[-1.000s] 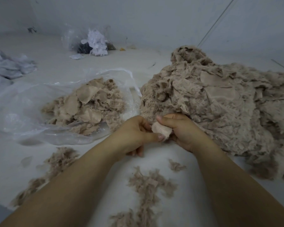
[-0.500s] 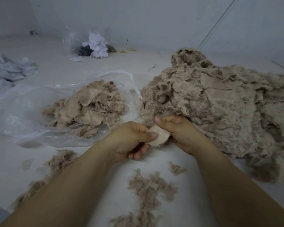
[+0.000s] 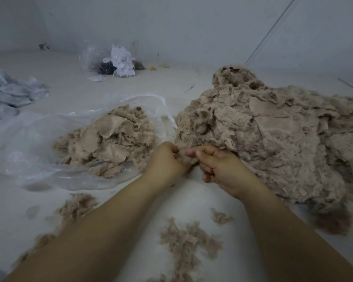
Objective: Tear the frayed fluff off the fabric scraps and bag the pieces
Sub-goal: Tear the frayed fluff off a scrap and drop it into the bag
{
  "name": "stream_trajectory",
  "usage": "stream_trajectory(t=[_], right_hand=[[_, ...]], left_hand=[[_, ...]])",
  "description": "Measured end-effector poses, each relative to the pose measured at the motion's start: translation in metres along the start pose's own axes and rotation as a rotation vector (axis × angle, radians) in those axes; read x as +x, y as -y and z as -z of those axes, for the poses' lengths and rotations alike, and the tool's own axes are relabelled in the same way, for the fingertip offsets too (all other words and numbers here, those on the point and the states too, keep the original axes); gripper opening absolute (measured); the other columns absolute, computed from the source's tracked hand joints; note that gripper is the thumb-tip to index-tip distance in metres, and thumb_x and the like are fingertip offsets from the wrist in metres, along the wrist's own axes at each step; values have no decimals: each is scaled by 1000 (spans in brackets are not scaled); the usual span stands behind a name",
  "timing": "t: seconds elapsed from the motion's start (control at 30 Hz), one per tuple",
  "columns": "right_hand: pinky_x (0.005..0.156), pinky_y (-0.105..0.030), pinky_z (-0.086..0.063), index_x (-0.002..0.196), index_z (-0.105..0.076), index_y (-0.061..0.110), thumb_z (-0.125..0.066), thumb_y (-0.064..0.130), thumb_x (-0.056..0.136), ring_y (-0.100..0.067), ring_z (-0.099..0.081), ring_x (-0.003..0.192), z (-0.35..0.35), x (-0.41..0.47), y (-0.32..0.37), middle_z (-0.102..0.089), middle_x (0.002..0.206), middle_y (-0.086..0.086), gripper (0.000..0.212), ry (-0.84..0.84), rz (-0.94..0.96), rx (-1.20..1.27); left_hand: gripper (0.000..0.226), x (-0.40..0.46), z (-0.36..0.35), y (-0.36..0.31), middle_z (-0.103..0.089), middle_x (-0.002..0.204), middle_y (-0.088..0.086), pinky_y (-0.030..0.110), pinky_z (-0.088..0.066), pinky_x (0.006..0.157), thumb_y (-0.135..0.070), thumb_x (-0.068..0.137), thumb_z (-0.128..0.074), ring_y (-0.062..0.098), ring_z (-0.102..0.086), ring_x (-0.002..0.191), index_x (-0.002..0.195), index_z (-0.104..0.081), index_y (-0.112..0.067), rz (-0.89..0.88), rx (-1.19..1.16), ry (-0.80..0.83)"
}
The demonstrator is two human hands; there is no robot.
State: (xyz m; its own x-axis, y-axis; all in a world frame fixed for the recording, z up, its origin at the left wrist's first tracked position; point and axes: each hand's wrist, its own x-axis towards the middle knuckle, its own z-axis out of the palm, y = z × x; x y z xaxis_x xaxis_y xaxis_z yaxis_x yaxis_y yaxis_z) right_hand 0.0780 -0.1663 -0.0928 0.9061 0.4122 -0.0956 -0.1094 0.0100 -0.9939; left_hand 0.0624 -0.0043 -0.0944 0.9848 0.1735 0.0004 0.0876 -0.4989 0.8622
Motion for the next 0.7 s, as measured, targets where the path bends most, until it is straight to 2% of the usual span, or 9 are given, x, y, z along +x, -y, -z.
stream_trajectory(t=[0.03, 0.1, 0.17, 0.27, 0.37, 0.43, 0.6, 0.7], right_hand=[[52, -19, -44, 103, -73, 22, -46, 17, 104, -4, -37, 50, 0, 0, 0, -38, 53, 8, 27, 10, 0, 4], [52, -19, -44, 113, -69, 23, -45, 16, 104, -4, -37, 51, 1, 0, 1, -38, 54, 9, 27, 36, 2, -3], [53, -20, -44, 117, -67, 25, -44, 16, 104, -4, -37, 52, 1, 0, 1, -38, 55, 10, 28, 58, -3, -29], [52, -20, -45, 120, -66, 22, -44, 18, 104, -3, -39, 50, 1, 2, 2, -40, 53, 9, 27, 57, -33, -50], [50, -19, -44, 117, -65, 15, -45, 18, 104, -3, -39, 48, 0, 3, 3, -41, 52, 8, 24, 28, -69, -33], [48, -18, -42, 114, -66, 11, -45, 19, 104, -3, -38, 47, -2, 3, 3, -40, 52, 6, 24, 23, -72, -20], [45, -18, -40, 105, -65, 6, -48, 21, 103, -4, -36, 44, -4, 5, 3, -38, 50, 6, 22, -17, -96, -8], [44, -18, -43, 99, -61, 9, -48, 20, 103, -3, -38, 42, -5, 6, 2, -40, 48, 7, 18, -33, -120, -26]], left_hand=[[25, 1, -2, -1, -58, 69, 11, 32, -45, 38, -19, 79, -77, 26, -57, 52, 89, -58, -5, -56, 128, -19], [24, 3, -4, 0, -51, 58, 9, 40, -48, 45, -15, 84, -69, 25, -52, 50, 76, -57, 4, -126, 188, -53], [26, 0, -4, 2, -49, 52, 9, 35, -44, 44, -12, 87, -66, 23, -47, 45, 72, -56, 7, -132, 132, -72], [20, -15, -1, 6, -53, 46, -6, 21, -35, 40, -14, 89, -70, 7, -46, 38, 72, -62, -6, -142, -53, -62], [21, -26, 1, 5, -51, 41, -10, 16, -34, 38, -14, 91, -69, 2, -42, 35, 72, -64, -8, -176, -255, -41], [22, -29, 1, 0, -49, 43, -11, 16, -34, 42, -13, 92, -67, 2, -40, 38, 71, -65, -7, -220, -331, -87], [31, -34, 3, -5, -45, 47, -12, 16, -34, 46, -14, 95, -63, 2, -37, 44, 65, -60, -4, -317, -393, -258], [35, -32, 8, -4, -44, 50, -9, 23, -36, 49, -16, 97, -60, 6, -37, 47, 63, -55, -12, -300, -457, -321]])
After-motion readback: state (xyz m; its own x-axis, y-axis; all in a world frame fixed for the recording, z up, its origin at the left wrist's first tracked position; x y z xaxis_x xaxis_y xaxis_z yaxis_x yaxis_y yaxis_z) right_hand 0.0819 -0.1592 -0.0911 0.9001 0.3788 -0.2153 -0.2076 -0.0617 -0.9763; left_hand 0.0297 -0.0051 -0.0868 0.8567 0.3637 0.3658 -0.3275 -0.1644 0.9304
